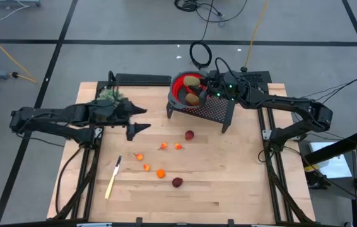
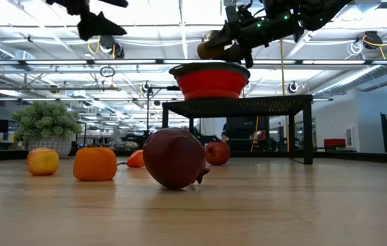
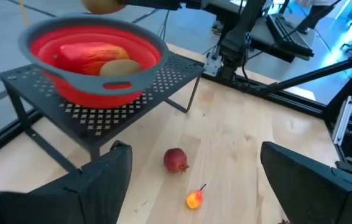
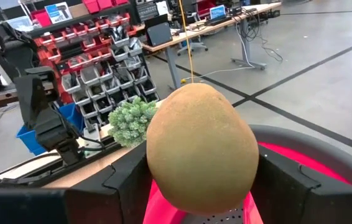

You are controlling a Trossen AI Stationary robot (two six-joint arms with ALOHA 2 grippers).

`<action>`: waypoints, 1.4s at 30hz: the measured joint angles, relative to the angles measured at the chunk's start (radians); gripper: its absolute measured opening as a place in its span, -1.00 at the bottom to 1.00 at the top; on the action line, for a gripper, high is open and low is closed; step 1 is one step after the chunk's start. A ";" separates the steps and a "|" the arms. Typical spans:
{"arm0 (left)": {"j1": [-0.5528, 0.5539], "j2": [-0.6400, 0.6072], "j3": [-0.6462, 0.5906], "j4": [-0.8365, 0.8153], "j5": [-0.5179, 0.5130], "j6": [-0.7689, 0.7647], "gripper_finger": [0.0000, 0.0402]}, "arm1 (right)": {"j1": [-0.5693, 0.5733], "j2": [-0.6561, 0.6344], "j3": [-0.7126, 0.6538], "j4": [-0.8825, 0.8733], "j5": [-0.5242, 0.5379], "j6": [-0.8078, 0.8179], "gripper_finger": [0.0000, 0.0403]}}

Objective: Pick & Place Fruit
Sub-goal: Put the kiwi into the red strainer bowl on the shelf

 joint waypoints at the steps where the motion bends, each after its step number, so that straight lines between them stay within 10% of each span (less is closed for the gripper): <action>1: 0.000 -0.021 -0.013 -0.006 -0.001 0.000 0.76 | 0.000 0.000 0.000 0.000 0.000 0.001 0.10; 42: 0.000 -0.191 -0.143 -0.029 -0.043 -0.041 0.76 | 0.024 0.130 0.035 0.108 0.023 0.071 0.10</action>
